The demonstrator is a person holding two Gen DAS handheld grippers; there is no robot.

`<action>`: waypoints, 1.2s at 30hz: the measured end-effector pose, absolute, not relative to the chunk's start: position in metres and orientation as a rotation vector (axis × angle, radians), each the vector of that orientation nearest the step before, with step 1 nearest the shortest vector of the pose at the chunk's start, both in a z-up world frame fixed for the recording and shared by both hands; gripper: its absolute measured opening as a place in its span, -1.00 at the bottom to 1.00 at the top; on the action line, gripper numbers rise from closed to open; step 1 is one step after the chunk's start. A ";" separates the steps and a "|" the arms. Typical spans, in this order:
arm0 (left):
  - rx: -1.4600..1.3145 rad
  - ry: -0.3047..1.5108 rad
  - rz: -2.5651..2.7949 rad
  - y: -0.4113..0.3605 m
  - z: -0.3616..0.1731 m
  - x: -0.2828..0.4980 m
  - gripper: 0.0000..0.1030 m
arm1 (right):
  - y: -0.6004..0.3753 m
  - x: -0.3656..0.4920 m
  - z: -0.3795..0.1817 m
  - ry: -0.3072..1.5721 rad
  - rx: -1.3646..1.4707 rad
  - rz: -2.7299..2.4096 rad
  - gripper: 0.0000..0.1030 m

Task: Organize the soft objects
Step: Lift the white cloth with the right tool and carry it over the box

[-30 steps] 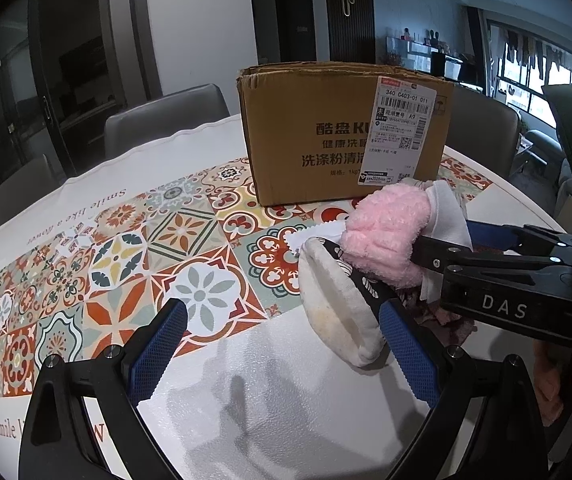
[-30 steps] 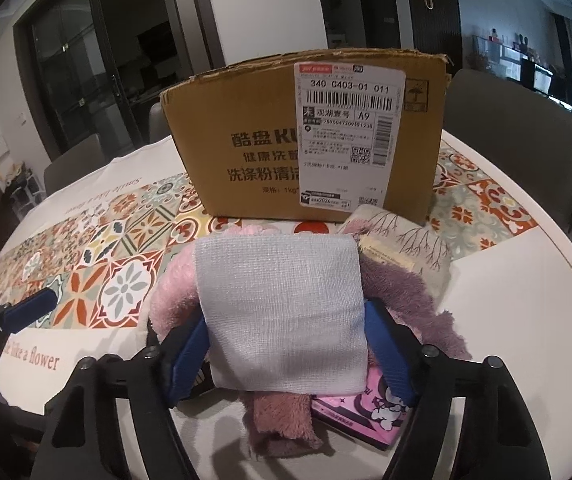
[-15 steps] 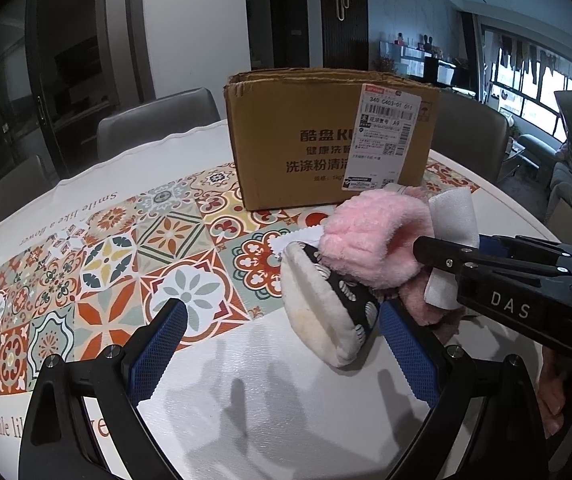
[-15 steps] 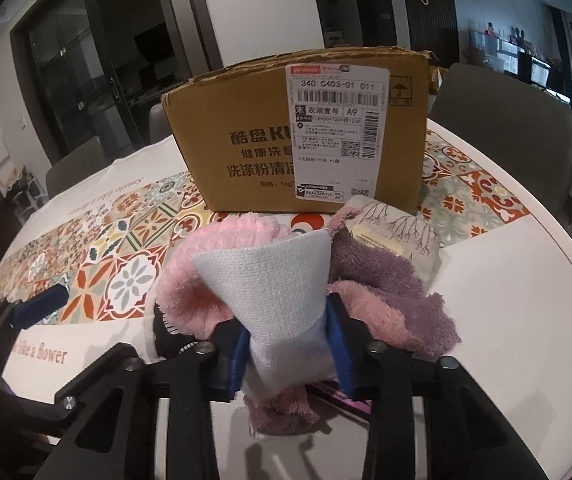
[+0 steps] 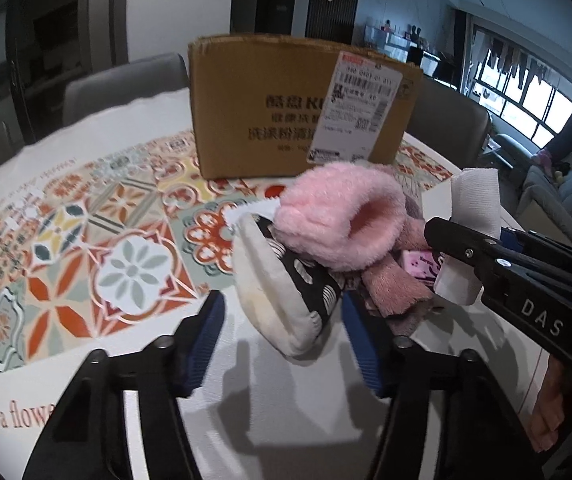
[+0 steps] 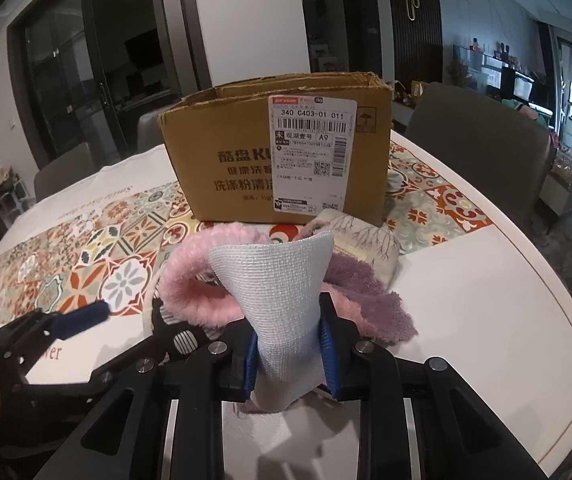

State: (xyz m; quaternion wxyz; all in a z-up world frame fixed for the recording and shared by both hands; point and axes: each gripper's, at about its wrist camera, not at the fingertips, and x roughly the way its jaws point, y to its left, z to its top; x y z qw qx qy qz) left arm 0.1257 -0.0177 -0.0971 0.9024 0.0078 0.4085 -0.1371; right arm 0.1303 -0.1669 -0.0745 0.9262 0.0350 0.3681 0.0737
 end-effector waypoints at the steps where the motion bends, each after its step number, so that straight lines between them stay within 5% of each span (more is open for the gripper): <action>1: 0.010 0.853 -0.290 -0.019 -0.099 0.127 -0.03 | -0.168 0.130 -0.076 0.761 0.077 0.150 -0.47; 6: -0.006 0.886 -0.341 -0.024 -0.106 0.131 -0.43 | -0.172 0.129 -0.082 0.779 0.086 0.150 -0.47; 15: -0.063 0.917 -0.409 -0.026 -0.109 0.138 -0.66 | -0.172 0.132 -0.088 0.805 0.117 0.166 -0.47; 36: 0.067 0.642 -0.288 -0.028 -0.030 0.091 -0.76 | -0.178 0.103 -0.050 0.715 0.165 0.198 -0.47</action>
